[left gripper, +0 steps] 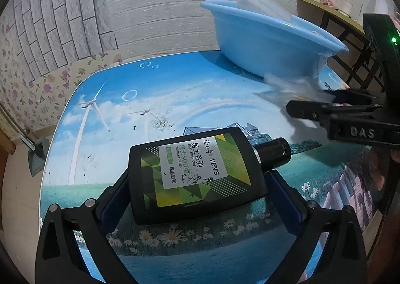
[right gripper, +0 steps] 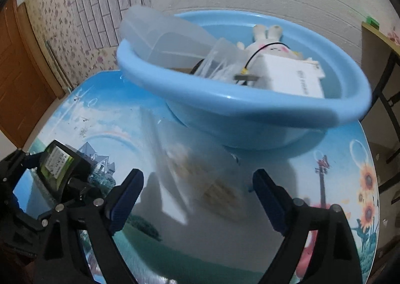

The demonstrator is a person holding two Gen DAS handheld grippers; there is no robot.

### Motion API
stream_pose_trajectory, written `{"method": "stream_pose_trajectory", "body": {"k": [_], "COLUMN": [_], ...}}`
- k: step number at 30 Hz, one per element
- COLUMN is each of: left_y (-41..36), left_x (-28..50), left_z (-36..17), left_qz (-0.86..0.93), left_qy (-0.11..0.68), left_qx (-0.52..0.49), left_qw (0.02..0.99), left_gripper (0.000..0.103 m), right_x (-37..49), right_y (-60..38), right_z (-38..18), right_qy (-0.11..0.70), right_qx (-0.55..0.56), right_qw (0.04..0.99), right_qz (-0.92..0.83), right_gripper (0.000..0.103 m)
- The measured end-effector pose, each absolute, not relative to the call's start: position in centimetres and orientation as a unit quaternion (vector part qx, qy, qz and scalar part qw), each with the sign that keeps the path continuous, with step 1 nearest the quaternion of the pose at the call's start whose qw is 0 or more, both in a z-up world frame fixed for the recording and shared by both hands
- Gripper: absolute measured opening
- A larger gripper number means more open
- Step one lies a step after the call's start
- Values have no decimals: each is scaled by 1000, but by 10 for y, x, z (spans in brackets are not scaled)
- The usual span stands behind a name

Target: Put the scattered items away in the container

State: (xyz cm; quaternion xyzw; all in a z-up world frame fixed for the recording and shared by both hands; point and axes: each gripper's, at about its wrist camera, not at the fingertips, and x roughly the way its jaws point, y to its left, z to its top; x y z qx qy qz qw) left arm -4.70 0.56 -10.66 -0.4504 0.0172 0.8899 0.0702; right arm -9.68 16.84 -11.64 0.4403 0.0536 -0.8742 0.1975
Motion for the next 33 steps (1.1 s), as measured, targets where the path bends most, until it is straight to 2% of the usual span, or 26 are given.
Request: {"method": "stream_pose_trajectory", "body": {"k": [2,6,18,33], "left_y": [2,2,2,16], "left_x": [-46,-45,-34,-23], "left_z": [-104,-104,-89,-96], "left_qz": [891,890,890,886], "left_qy": [7,1,-46,5], "left_qx": [-449,-449,-442,-455], "left_qw": [72,77,99,90], "left_gripper": [95,95,91,91], "right_x": [-95,-87,-54,-46], "right_y": [171,178,199,215], "right_z": [-116,-110,-78,-76], "right_qy": [40,33,2,-14], "right_qx": [441,433,394,392], "right_qw": [206,216,242,243], "right_qz": [-873,-875,-887,-887], "right_gripper": [54,42,39,38]}}
